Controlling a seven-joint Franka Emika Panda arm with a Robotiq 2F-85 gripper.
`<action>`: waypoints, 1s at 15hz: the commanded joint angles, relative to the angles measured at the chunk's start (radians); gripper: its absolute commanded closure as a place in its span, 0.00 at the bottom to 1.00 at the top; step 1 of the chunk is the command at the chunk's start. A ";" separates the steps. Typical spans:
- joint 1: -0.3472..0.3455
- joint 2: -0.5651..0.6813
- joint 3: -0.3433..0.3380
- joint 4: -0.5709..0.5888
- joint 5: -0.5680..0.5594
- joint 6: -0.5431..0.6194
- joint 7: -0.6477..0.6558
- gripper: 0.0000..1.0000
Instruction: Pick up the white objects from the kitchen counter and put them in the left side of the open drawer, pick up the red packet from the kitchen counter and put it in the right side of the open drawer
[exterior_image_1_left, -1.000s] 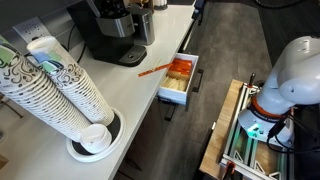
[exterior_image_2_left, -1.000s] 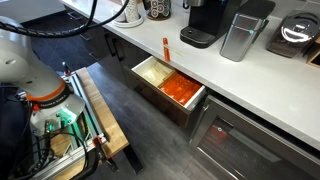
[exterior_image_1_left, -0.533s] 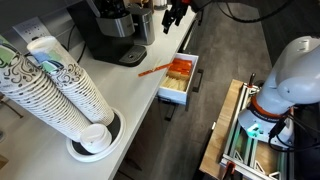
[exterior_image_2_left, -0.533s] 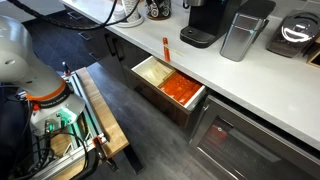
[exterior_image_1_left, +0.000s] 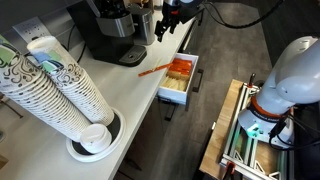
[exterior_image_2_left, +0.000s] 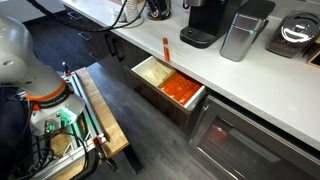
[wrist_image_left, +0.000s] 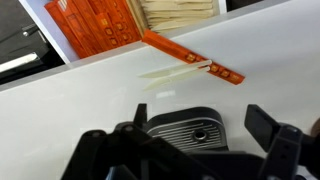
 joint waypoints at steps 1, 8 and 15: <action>0.006 0.000 -0.006 0.002 -0.003 -0.003 0.001 0.00; 0.006 0.000 -0.006 0.002 -0.003 -0.003 0.001 0.00; -0.003 0.200 0.018 0.073 0.062 0.004 0.269 0.00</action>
